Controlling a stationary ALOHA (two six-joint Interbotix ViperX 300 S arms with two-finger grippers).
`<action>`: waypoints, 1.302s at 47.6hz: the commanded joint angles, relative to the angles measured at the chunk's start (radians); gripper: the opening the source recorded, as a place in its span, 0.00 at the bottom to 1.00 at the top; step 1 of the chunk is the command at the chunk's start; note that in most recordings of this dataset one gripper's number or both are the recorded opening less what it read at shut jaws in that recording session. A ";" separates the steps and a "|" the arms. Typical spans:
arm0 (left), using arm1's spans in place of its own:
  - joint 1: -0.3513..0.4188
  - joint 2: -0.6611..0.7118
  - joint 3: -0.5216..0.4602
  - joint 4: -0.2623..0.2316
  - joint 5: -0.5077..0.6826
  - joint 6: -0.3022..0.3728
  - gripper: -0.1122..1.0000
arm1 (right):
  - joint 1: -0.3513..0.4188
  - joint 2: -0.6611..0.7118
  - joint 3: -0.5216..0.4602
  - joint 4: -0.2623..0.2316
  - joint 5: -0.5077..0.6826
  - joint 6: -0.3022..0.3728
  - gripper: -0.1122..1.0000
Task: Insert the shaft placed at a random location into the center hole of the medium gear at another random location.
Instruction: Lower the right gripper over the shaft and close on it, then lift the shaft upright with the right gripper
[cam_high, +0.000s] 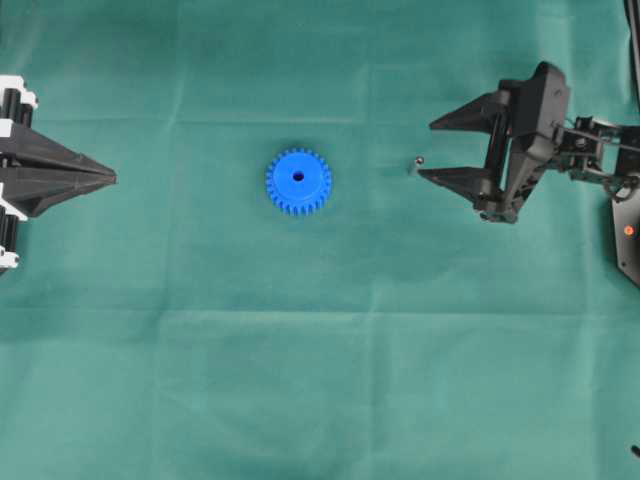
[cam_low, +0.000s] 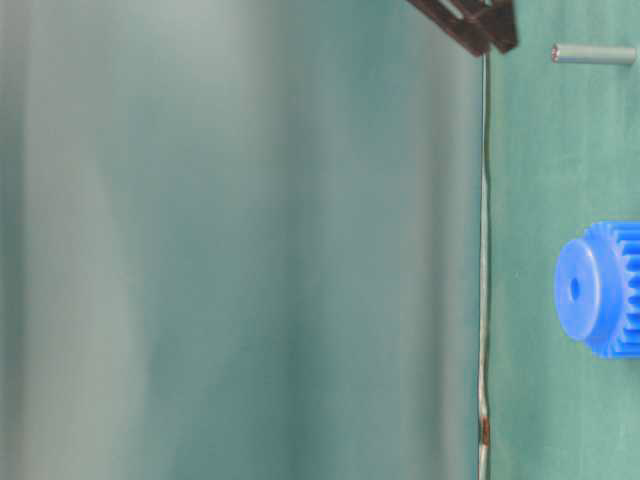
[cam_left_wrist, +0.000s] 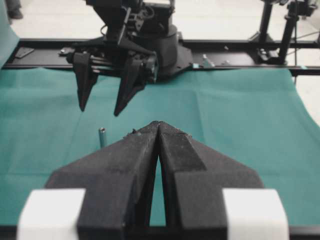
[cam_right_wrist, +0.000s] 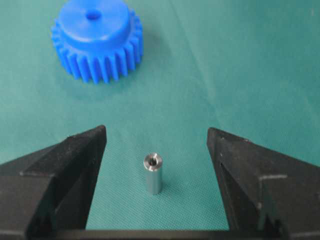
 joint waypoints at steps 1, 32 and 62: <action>-0.002 0.005 -0.025 0.005 -0.002 -0.002 0.10 | -0.005 0.038 -0.014 0.009 -0.046 -0.012 0.85; -0.002 0.005 -0.025 0.005 0.018 -0.002 0.10 | -0.005 0.132 -0.040 0.021 -0.097 -0.012 0.84; -0.002 0.003 -0.025 0.005 0.029 -0.002 0.10 | 0.003 0.156 -0.044 0.005 -0.097 -0.014 0.21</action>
